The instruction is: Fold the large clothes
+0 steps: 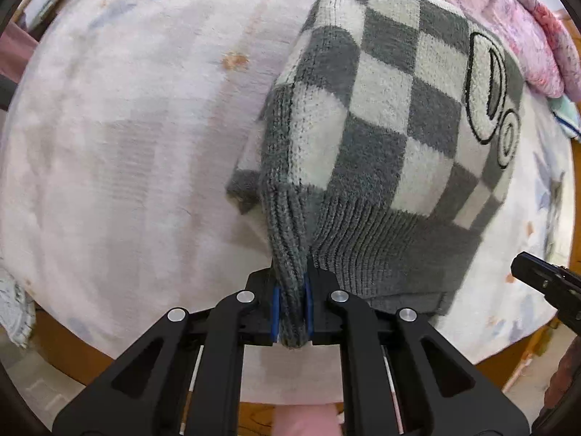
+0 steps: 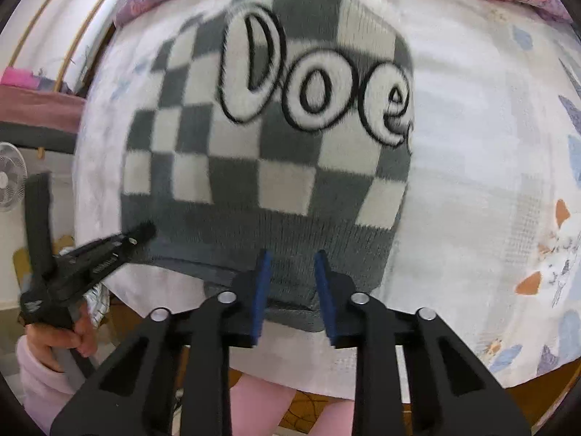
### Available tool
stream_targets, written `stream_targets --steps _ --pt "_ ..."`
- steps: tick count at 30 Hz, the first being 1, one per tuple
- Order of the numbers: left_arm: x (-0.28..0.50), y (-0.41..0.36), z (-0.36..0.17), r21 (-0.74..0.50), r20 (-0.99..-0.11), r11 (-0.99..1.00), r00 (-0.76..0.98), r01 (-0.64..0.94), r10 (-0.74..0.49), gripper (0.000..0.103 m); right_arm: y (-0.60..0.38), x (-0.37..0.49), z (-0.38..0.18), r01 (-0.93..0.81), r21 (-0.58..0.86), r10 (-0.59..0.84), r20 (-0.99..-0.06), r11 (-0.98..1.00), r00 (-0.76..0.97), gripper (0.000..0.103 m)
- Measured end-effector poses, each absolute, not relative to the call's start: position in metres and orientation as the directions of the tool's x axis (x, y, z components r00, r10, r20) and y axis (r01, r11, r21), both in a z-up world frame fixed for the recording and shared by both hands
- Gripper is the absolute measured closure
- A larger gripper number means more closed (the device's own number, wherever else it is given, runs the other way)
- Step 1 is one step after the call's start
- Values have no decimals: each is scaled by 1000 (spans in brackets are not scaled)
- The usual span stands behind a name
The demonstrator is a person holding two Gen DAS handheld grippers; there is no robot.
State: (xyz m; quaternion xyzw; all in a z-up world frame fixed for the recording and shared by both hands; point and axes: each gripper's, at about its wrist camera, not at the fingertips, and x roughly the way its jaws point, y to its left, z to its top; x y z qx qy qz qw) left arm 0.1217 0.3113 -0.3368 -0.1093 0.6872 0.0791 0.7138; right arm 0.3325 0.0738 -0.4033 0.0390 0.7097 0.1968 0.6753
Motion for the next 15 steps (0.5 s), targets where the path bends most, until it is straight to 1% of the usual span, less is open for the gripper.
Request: stream_targets --steps 1,3,5,6,7,8,9,10,12,13,15 --pt "124 313 -339 -17 -999 971 48 -238 -6 93 78 334 -405 -210 316 306 -949 925 -80 82" --pt "129 318 -350 24 -999 978 43 -206 33 93 79 336 -409 -197 331 323 -944 923 -71 82" --pt "144 324 -381 35 -999 978 14 -208 39 93 84 345 -424 -182 290 289 -957 940 -31 82" --pt "148 326 -401 32 -999 978 -17 -207 29 91 86 352 -441 -178 222 224 -974 959 -7 82" --pt "147 331 -414 27 -999 978 -36 -206 20 86 88 360 -463 -167 155 156 -988 974 -8 85" --pt "149 333 -427 36 -998 975 -51 -218 25 83 88 368 -487 -144 168 166 -986 975 -23 85" --pt "152 334 -427 61 -997 970 -61 -235 48 71 86 372 -501 -119 179 176 -984 977 -32 84" --pt "154 334 -420 81 -995 967 -72 -243 65 66 83 376 -509 -81 183 182 -983 980 -19 82" --pt "153 333 -398 83 -995 973 -79 -217 67 66 84 377 -499 -111 163 160 -987 980 -33 82" --pt "151 332 -383 103 -993 975 -72 -200 90 65 83 375 -487 -145 161 156 -987 976 -46 82" --pt "151 330 -353 126 -992 973 -53 -192 118 65 68 374 -465 -120 227 223 -974 967 -48 82"
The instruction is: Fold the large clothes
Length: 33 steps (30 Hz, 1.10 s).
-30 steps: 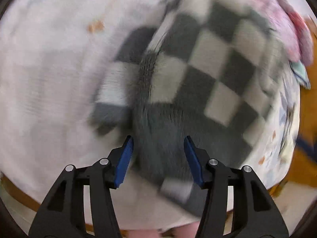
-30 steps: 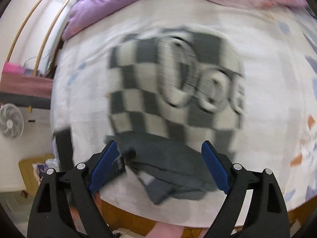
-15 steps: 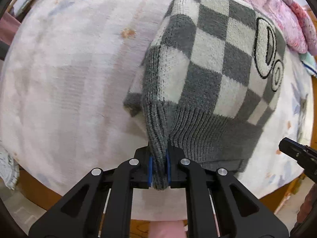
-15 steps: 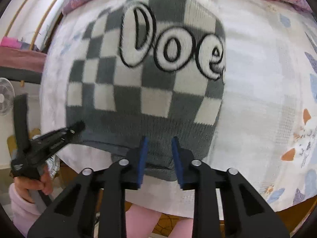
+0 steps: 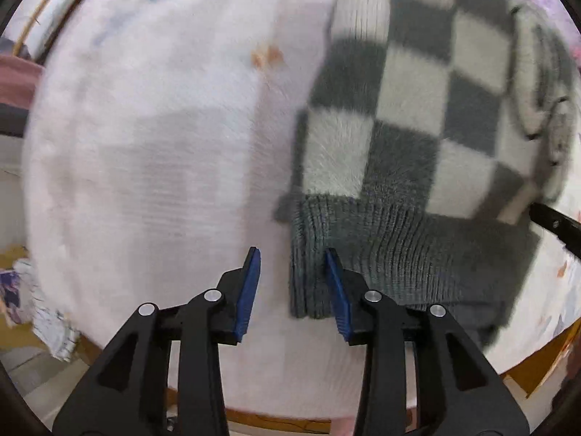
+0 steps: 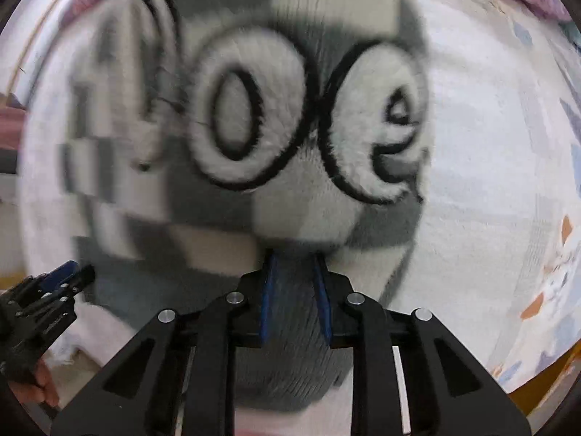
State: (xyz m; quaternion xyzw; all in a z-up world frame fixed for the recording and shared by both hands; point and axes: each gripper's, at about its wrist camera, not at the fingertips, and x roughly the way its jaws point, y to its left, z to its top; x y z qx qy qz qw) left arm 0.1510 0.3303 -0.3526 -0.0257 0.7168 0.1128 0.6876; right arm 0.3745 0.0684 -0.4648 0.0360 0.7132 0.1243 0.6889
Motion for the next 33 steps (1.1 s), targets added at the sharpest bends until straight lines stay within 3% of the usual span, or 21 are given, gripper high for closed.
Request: stream_targets --steps 3,6,8,10,12,15,17,20,22,28,33 --pt "169 318 -309 227 -971 959 39 -167 237 66 42 397 -408 -101 300 304 -952 949 27 82" --pt "215 305 -279 116 -974 976 170 -187 148 69 28 437 -364 -151 338 358 -924 929 136 82" --pt "253 295 -278 74 -967 981 228 -178 114 77 26 465 -355 -179 297 329 -926 938 187 79" --pt "299 280 -289 58 -952 987 288 -153 101 78 26 488 -367 -173 328 354 -924 929 145 79" --pt "340 279 -332 21 -973 989 224 -148 54 82 37 504 -405 -146 389 397 -917 910 28 83" --pt "381 284 -413 65 -991 990 109 -126 79 82 56 521 -450 -102 294 295 -955 950 2 88" --pt "395 279 -421 99 -986 991 129 -86 109 82 58 530 -477 -31 308 308 -951 951 -8 98" --pt "414 284 -427 81 -991 993 104 -81 89 82 64 542 -487 23 297 298 -954 955 -28 102" --pt "410 280 -418 108 -989 994 97 -28 111 82 73 544 -479 10 268 268 -963 963 -27 101" --pt "346 275 -367 129 -980 992 152 -3 128 81 37 486 -405 -14 372 371 -921 928 120 95" --pt "271 273 -362 136 -984 991 115 -15 137 81 45 431 -404 -10 352 351 -932 936 94 95"
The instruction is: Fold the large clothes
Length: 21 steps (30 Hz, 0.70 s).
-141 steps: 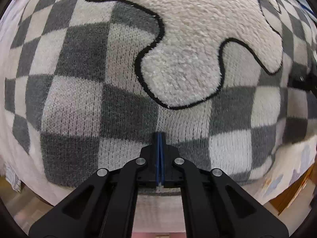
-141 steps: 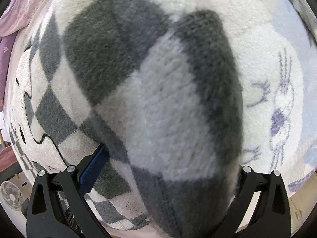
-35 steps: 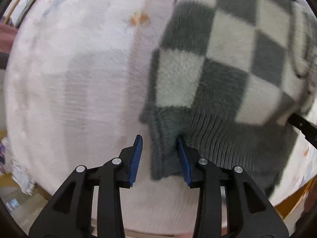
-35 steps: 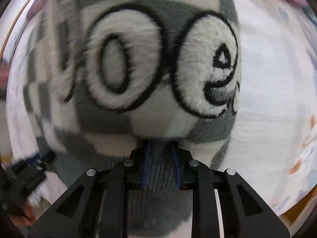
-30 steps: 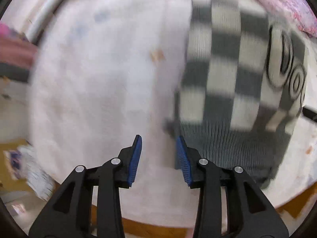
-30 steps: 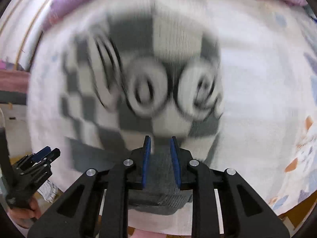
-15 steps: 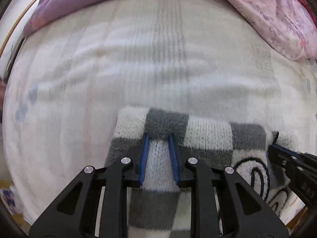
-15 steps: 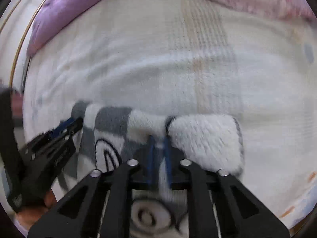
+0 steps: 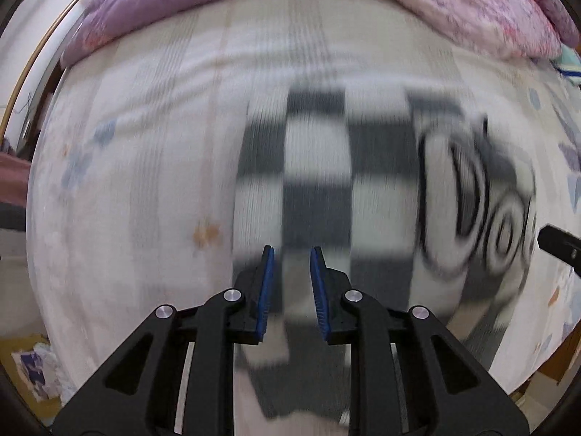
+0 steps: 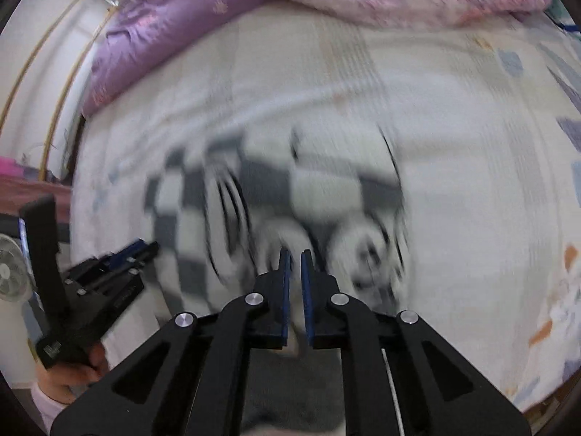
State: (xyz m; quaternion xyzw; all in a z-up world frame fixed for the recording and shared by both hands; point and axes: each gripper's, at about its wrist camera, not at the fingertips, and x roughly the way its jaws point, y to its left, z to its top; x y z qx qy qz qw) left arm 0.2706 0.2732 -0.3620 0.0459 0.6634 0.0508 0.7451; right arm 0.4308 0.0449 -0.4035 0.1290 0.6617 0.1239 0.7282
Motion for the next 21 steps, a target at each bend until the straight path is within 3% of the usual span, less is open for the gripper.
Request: stream_targets --steps 7,17,21 --pt "179 287 -403 126 -992 989 -29 -73 124 82 61 365 -483 12 263 263 -955 965 -135 98" --pt "136 298 -421 106 -994 979 -59 -177 97 81 83 334 -493 -59 180 168 -971 982 -168 97" --pt "137 300 -427 133 -990 972 -68 -194 122 66 92 337 -511 -70 156 144 -977 985 -158 97"
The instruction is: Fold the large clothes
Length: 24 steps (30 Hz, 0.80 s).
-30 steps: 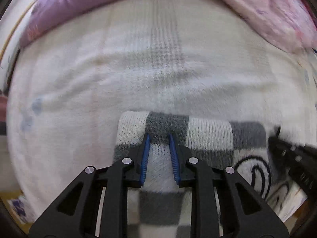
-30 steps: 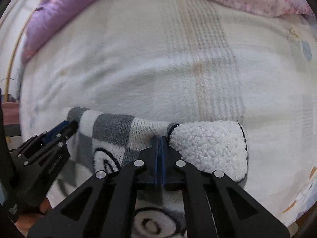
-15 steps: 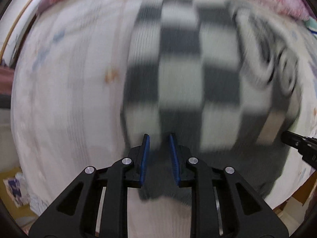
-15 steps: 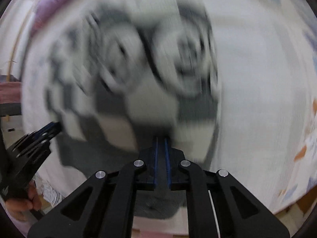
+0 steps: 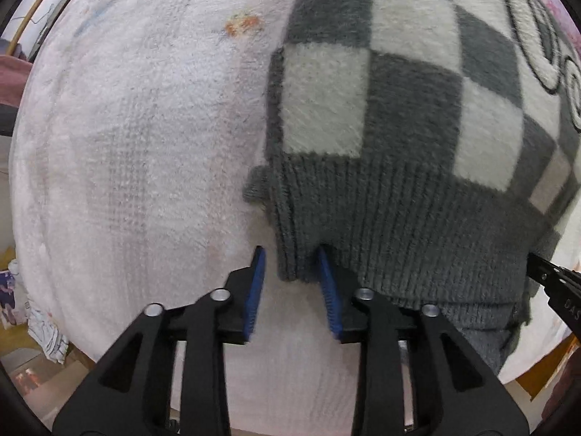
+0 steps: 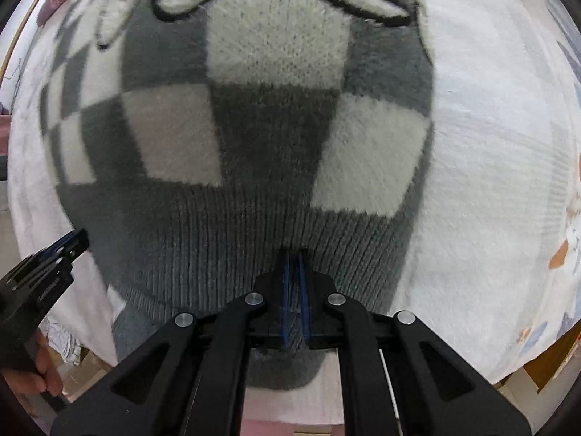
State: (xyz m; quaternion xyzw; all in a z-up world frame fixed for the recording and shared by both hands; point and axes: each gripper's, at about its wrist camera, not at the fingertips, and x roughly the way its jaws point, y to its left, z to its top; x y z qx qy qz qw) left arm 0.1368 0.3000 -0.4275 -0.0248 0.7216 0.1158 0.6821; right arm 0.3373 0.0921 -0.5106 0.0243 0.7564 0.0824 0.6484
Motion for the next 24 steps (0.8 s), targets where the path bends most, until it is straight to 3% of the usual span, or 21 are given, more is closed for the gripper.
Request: stream_targets --steps 3,11,12,13,14,18,24 --pt "134 306 -426 130 -991 967 -70 -218 118 58 94 346 -510 -48 162 150 -968 986 -203 97" --pt "136 317 -415 161 -985 963 -91 -215 144 43 72 357 -508 79 321 331 -910 944 -251 93" --pt "138 319 -410 160 -985 962 -98 -223 141 40 70 359 -505 89 334 346 -904 938 -253 88" --pt "138 321 -406 160 -985 961 -103 -226 139 37 62 358 -503 105 366 381 -891 925 -248 58" --pt "138 322 -403 165 -984 960 -105 -226 144 34 55 357 -500 119 382 400 -885 917 -240 10" --pt "142 326 -387 138 -988 961 -97 -241 117 14 43 361 -468 93 365 375 -918 926 -131 8" --pt "159 333 -361 80 -997 971 -31 -226 75 12 30 391 -439 55 376 379 -924 925 -57 8"
